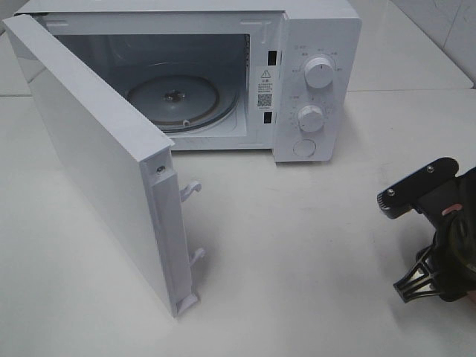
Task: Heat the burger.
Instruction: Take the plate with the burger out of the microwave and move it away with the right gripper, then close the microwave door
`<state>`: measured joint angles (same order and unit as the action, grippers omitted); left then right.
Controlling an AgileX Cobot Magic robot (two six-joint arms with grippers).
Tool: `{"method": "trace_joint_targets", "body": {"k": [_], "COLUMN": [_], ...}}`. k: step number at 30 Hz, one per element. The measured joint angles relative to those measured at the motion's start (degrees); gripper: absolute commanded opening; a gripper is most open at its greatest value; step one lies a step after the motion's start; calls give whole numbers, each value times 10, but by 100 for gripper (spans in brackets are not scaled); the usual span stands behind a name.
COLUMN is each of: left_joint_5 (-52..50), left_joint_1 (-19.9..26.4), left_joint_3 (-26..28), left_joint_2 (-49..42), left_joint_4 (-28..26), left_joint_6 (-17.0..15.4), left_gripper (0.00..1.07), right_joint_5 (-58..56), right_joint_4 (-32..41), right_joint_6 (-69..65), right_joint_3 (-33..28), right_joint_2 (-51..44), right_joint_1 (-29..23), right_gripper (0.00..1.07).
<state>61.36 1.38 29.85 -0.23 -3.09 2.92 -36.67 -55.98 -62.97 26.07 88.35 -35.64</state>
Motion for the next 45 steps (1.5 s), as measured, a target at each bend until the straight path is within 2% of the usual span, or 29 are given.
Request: {"method": "trace_joint_targets", "body": {"k": [6, 7, 9, 10, 12, 13, 14, 15, 16, 18, 26, 29, 31, 34, 40, 42, 45], "left_joint_5": [0, 0, 0, 0, 0, 0, 0, 0, 0, 0, 0, 0, 0, 0, 0, 0, 0], "left_joint_1": [0, 0, 0, 0, 0, 0, 0, 0, 0, 0, 0, 0, 0, 0, 0, 0, 0], "left_joint_3": [0, 0, 0, 0, 0, 0, 0, 0, 0, 0, 0, 0, 0, 0, 0, 0, 0], "left_joint_2": [0, 0, 0, 0, 0, 0, 0, 0, 0, 0, 0, 0, 0, 0, 0, 0, 0], "left_joint_4": [0, 0, 0, 0, 0, 0, 0, 0, 0, 0, 0, 0, 0, 0, 0, 0, 0], "left_joint_6": [0, 0, 0, 0, 0, 0, 0, 0, 0, 0, 0, 0, 0, 0, 0, 0, 0], "left_gripper": [100, 100, 100, 100, 100, 100, 100, 100, 100, 100, 100, 100, 100, 100, 100, 100, 100], "right_joint_5": [7, 9, 10, 10, 10, 6, 6, -10, -10, -39, -137, -144, -167, -172, -215, -242, -249], "right_joint_4": [66, 102, 117, 156, 172, 209, 209, 249, 249, 299, 400, 406, 425, 427, 431, 432, 432], "right_joint_6": [89, 133, 154, 209, 237, 287, 287, 338, 338, 398, 499, 500, 508, 508, 509, 509, 509], "right_joint_3": [6, 11, 16, 29, 36, 51, 51, 72, 72, 101, 153, 154, 155, 155, 155, 155, 156], "right_joint_2": [-66, -89, -99, -122, -132, -148, -148, -164, -164, -183, -260, -272, -323, -336, -414, -467, -483], "right_joint_1": [0, 0, 0, 0, 0, 0, 0, 0, 0, 0, 0, 0, 0, 0, 0, 0, 0], "right_gripper": [65, 68, 72, 74, 75, 76, 76, 76, 76, 76, 76, 76, 76, 76, 76, 76, 76]}}
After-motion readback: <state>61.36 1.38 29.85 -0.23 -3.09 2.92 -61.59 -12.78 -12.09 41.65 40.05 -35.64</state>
